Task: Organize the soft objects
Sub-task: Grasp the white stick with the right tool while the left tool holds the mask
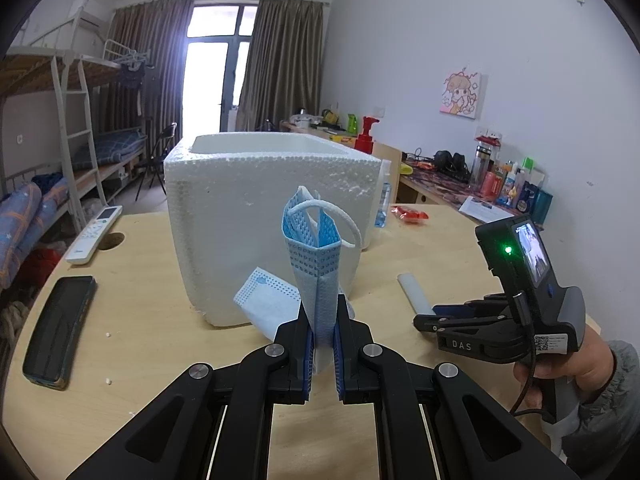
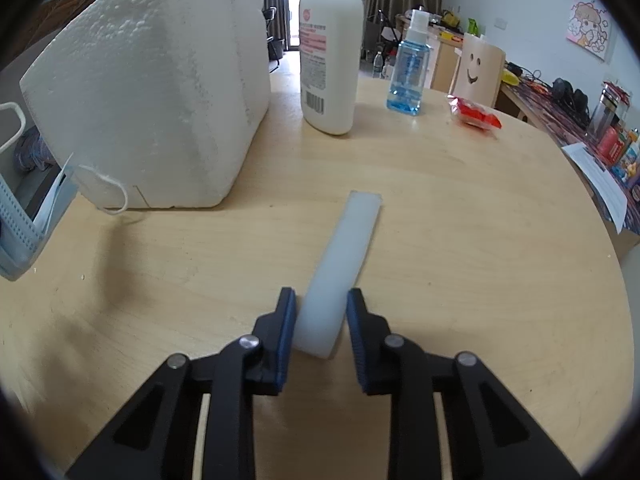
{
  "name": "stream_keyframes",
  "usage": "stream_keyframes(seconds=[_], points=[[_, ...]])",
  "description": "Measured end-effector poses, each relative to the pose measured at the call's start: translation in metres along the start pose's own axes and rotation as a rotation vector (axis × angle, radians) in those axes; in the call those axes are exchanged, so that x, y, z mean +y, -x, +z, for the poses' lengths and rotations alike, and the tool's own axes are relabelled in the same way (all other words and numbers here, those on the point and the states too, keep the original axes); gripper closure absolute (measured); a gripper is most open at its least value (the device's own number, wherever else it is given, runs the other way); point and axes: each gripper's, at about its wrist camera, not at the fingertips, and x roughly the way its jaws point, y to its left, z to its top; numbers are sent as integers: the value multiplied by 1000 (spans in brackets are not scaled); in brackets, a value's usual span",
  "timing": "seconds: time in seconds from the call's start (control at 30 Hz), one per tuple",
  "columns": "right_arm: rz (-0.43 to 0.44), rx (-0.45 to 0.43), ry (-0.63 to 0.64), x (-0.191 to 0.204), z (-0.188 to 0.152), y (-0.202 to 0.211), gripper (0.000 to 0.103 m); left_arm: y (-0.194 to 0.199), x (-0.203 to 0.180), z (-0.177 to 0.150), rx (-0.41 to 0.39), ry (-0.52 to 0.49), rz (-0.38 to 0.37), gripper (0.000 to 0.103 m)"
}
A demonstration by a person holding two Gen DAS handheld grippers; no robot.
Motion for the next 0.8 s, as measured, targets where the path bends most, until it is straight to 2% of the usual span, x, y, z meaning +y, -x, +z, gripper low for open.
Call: stream_keyframes(seconds=[0.23,0.33,0.8], points=[[44,-6,-26,-7,0,4,83,5,-1,1,-9,-1,-3,94],[109,-25,-33,-8,-3,10,83,9,-4,1,-18,-12,-2,94],[163,-168,-11,-7,-23,74,83,36,-26,-2,-54,-49,6,94]])
